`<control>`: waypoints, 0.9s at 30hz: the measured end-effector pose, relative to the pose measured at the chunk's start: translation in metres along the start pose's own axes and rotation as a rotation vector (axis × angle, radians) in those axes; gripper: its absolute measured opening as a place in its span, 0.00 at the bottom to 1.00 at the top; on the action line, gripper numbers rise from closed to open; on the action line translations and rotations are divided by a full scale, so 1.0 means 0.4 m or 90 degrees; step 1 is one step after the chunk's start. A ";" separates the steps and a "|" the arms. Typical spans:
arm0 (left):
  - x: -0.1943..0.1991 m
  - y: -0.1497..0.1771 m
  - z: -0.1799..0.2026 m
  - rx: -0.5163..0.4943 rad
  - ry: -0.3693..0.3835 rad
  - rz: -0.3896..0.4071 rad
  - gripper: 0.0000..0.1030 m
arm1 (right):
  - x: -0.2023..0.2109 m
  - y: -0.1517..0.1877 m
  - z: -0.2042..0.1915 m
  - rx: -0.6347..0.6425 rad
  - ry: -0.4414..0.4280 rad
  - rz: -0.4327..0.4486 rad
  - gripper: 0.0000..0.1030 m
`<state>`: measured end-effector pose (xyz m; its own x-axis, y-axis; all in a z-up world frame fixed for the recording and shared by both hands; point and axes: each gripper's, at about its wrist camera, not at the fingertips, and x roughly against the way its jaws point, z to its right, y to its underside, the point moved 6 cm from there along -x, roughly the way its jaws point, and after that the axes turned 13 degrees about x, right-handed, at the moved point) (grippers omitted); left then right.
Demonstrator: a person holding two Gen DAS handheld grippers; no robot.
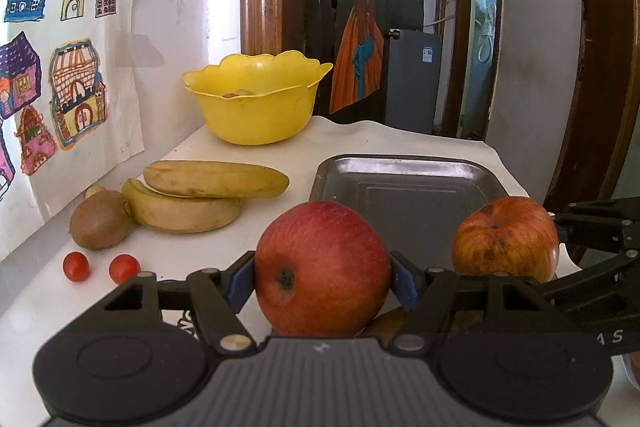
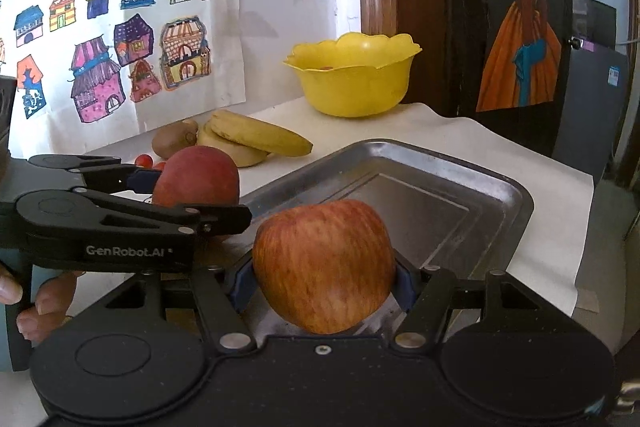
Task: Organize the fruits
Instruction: 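Lower the red apple into the tray with the left tool while the right tool lowers the striped apple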
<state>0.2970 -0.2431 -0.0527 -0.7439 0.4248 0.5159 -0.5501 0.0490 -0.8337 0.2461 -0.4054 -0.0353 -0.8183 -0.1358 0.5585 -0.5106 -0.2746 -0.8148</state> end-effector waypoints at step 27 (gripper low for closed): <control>0.105 -0.036 -0.003 0.000 -0.001 0.077 0.95 | 0.112 0.025 0.005 -0.030 0.044 0.071 0.82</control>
<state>0.2741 -0.2248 -0.0194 -0.8054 0.4257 0.4124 -0.4566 -0.0019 -0.8897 0.2048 -0.4159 -0.0182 -0.8859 -0.0963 0.4538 -0.4264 -0.2162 -0.8783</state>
